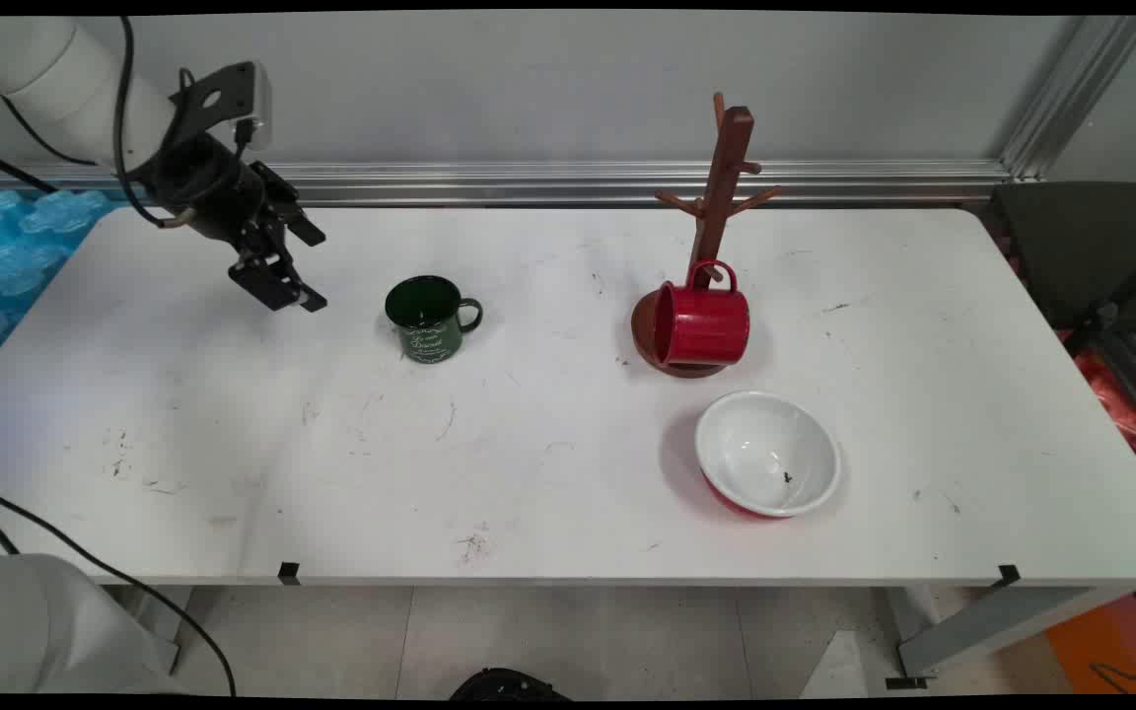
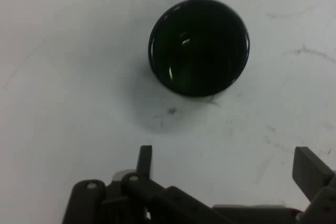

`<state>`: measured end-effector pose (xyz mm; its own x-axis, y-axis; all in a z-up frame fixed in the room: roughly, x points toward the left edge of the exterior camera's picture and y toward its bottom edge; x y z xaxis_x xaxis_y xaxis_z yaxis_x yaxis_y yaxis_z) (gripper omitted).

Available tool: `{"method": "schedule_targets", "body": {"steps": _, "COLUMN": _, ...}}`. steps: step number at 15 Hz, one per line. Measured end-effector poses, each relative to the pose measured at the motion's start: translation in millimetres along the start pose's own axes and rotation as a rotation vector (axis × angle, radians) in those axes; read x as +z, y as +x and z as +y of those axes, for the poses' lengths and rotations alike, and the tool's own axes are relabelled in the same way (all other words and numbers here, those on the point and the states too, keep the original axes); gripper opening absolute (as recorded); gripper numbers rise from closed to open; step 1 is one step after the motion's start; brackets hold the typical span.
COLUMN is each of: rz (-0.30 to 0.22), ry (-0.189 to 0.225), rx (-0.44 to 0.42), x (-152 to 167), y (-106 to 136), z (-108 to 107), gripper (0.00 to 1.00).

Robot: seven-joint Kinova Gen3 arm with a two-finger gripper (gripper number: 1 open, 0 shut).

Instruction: Pick up the red mug from the rack

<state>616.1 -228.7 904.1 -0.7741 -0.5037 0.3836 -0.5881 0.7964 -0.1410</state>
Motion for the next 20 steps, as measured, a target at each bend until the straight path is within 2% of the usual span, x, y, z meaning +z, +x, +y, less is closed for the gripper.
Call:
{"method": "schedule_targets", "body": {"steps": 5, "rz": 0.065, "ry": -0.034, "rx": -0.049, "x": 12.2, "y": 23.4, "z": 10.1, "gripper": 1.00}}
{"method": "schedule_targets", "body": {"steps": 11, "rz": 0.206, "ry": -0.093, "rx": -0.117, "x": 41.0, "y": 69.5, "z": 24.4, "gripper": 1.00}}
{"method": "schedule_targets", "body": {"steps": 20, "rz": 0.360, "ry": -0.179, "rx": -0.160, "x": 95.5, "y": 108.4, "z": 43.6, "gripper": 1.00}}
